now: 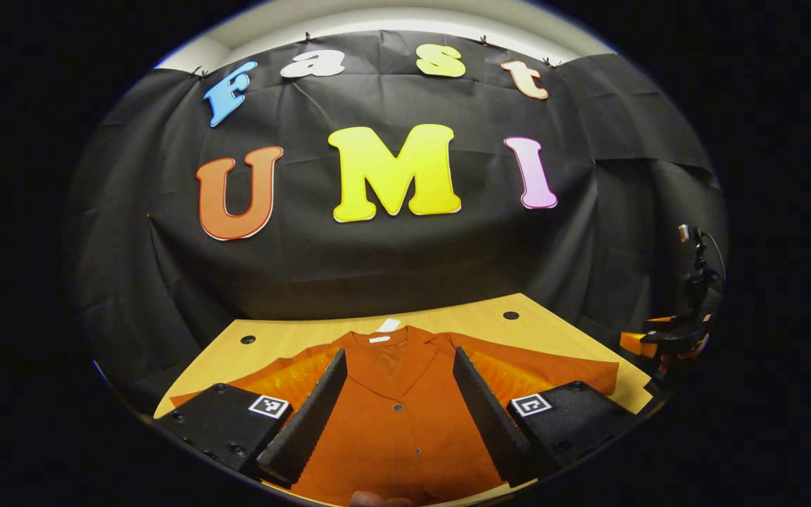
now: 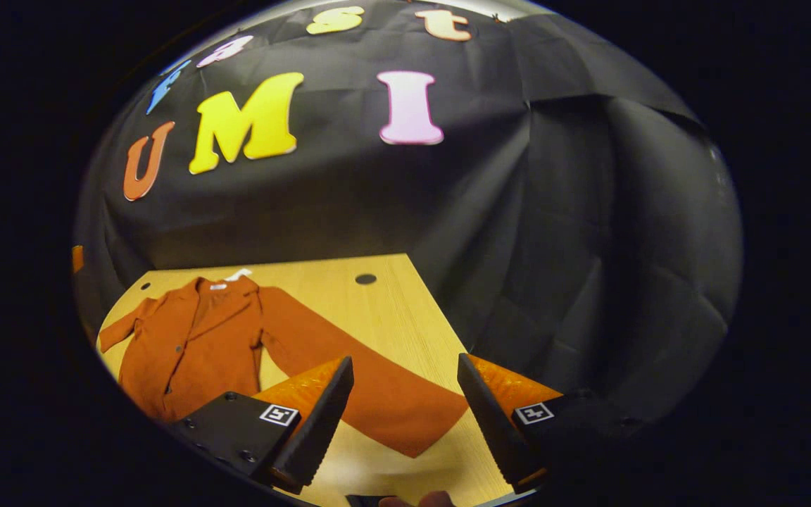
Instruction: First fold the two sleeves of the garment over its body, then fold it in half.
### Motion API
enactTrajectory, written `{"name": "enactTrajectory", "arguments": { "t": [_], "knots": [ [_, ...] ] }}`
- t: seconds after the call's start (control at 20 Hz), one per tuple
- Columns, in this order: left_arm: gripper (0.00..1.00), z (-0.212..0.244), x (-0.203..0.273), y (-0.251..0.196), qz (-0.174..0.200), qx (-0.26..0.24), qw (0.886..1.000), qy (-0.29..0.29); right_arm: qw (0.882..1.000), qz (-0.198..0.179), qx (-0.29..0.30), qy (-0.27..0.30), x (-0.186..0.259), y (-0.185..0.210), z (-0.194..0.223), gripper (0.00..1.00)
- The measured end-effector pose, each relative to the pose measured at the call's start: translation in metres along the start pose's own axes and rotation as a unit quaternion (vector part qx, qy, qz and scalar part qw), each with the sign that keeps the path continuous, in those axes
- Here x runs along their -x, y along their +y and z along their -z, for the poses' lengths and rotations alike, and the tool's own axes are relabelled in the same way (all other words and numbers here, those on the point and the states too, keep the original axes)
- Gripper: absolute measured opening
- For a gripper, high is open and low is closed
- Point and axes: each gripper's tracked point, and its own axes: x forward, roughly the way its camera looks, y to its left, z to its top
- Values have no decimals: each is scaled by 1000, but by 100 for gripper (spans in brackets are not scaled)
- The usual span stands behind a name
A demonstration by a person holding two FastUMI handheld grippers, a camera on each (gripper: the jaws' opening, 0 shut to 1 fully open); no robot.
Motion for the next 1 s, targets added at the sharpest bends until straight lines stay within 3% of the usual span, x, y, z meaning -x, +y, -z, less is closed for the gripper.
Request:
{"name": "enactTrajectory", "arguments": {
  "t": [0.4, 0.6, 0.8, 1.0],
  "knots": [
    [99, -1, -10, -20, -1, -17, 1000, 17, 991, 14, 10, 131, -63, -37, 81, 96],
    [99, 6, -8, -10, -14, -19, 999, 29, 988, 11, -1, 155, -73, -37, 94, 95],
    [99, 9, -6, 3, -25, -13, 999, 33, 986, 10, -16, 164, -80, -34, 94, 83],
    [99, 12, -6, 12, -31, -3, 999, 37, 984, -3, -11, 179, -81, -27, 93, 46]
  ]
}}
